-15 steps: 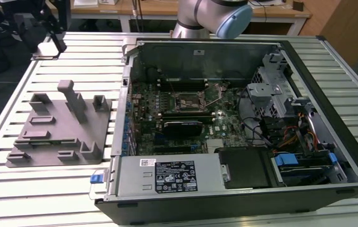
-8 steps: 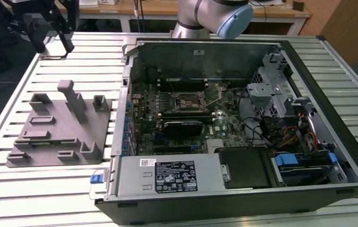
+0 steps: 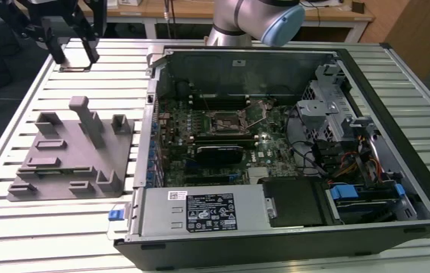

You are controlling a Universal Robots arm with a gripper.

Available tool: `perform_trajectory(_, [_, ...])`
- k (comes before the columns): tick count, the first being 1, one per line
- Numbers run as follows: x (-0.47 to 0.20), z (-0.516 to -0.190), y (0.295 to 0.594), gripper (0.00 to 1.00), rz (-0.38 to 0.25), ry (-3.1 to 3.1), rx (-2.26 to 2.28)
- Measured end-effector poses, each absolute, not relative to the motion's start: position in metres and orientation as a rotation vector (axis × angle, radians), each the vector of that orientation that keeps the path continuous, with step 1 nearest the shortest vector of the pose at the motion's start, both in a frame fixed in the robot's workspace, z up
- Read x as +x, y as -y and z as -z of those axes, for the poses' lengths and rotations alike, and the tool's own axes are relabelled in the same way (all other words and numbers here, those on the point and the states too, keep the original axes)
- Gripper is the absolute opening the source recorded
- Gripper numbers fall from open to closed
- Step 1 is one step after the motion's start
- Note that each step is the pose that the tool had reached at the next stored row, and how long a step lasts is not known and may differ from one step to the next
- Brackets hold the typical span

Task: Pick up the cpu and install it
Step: 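Pick up the cpu and move it towards the insertion slot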

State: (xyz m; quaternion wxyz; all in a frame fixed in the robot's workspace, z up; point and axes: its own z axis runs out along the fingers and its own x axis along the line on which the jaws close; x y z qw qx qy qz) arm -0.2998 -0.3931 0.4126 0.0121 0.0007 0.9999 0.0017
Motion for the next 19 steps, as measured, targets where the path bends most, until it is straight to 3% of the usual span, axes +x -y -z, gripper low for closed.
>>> perform_trajectory(19, [-0.217,-0.409,0.392,0.53,-0.006,-3.117,0.002])
